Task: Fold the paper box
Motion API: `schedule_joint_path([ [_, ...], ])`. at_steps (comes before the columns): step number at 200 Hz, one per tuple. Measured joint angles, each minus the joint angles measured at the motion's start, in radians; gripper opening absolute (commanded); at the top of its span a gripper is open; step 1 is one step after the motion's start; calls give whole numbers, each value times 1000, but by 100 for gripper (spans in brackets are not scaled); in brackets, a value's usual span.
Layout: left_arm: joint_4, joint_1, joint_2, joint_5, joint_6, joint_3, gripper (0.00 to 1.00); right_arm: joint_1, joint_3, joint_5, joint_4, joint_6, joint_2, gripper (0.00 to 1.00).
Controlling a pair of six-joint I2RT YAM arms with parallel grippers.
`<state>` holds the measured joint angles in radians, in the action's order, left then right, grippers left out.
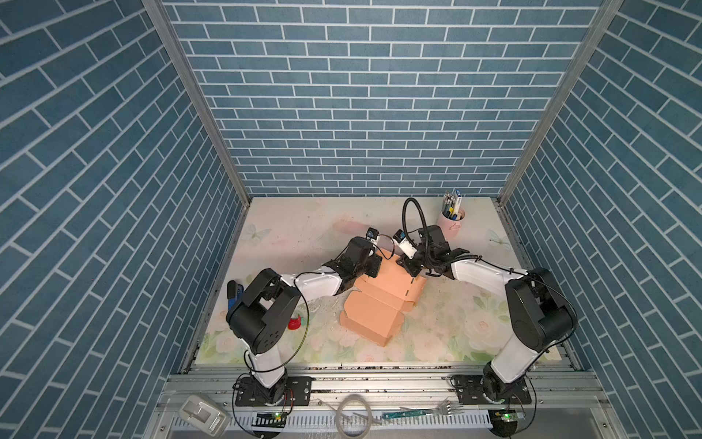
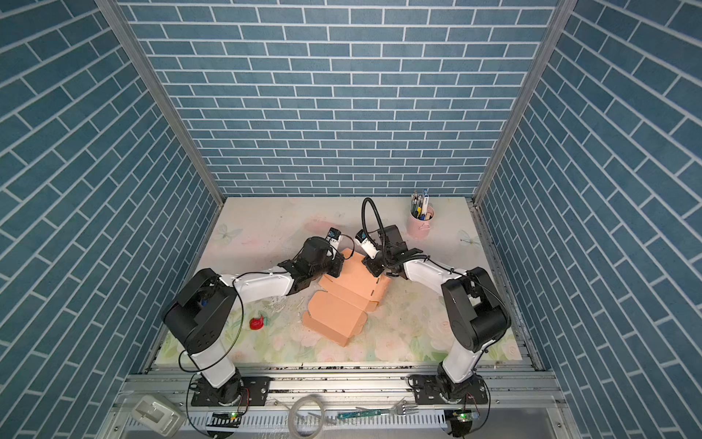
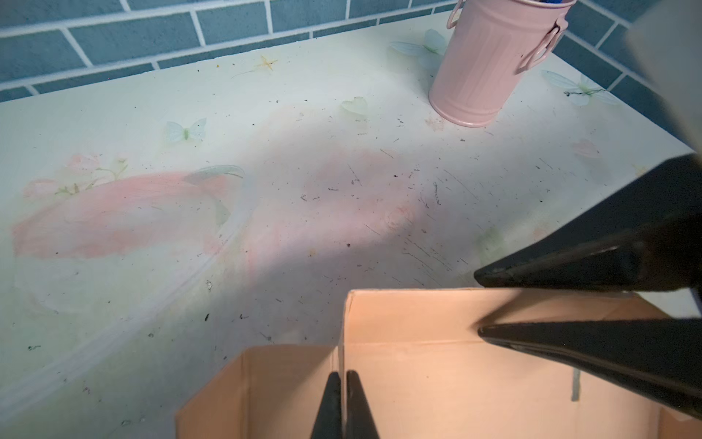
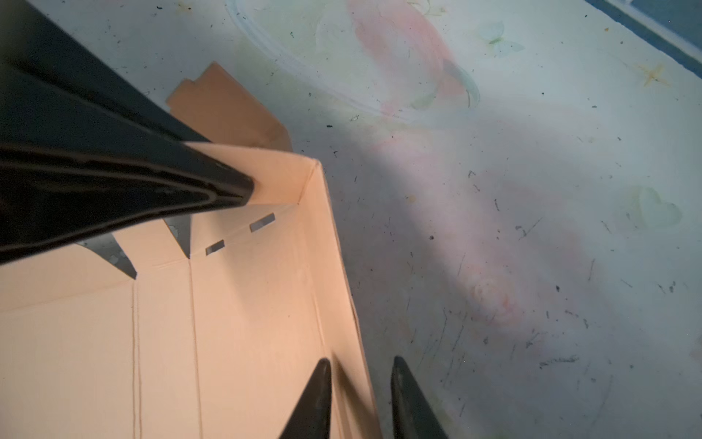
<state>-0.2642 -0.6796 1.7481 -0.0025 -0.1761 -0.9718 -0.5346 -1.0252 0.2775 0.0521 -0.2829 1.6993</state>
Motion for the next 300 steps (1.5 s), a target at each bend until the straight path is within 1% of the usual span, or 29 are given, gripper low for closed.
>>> schedule_joint_path([
  [25,-3,0,-8,-4,-9,4,0,-9,8,-5,0,-7,-7,19],
  [50,-3,0,-10,-10,-23,4,7,-17,18,-15,0,-12,-21,10],
  [61,0,0,-13,-13,-29,4,14,-22,24,-18,0,-14,-30,8],
  [79,18,0,-30,-19,-39,4,33,-27,26,-32,0,-15,-47,7],
  [89,26,0,-48,-21,-51,4,42,-29,26,-41,0,-14,-56,7],
  [100,33,-1,-76,-25,-54,6,48,-32,26,-48,1,-15,-66,7],
  [115,43,0,-127,-27,-66,14,52,-36,26,-61,4,-17,-80,7],
  [157,78,18,-294,-39,-116,85,55,-71,26,-105,40,-41,-98,7],
  [191,129,87,-376,-52,-185,128,56,-109,16,-171,92,-80,-99,7],
  [222,185,139,-386,-64,-231,145,56,-157,0,-262,117,-114,-100,7],
  [259,217,147,-386,-55,-244,187,57,-203,-2,-360,120,-142,-101,6],
  [280,205,147,-386,-45,-244,221,57,-219,-2,-390,119,-145,-101,6],
  [300,143,147,-380,-29,-246,281,56,-227,-2,-404,119,-145,-105,6],
])
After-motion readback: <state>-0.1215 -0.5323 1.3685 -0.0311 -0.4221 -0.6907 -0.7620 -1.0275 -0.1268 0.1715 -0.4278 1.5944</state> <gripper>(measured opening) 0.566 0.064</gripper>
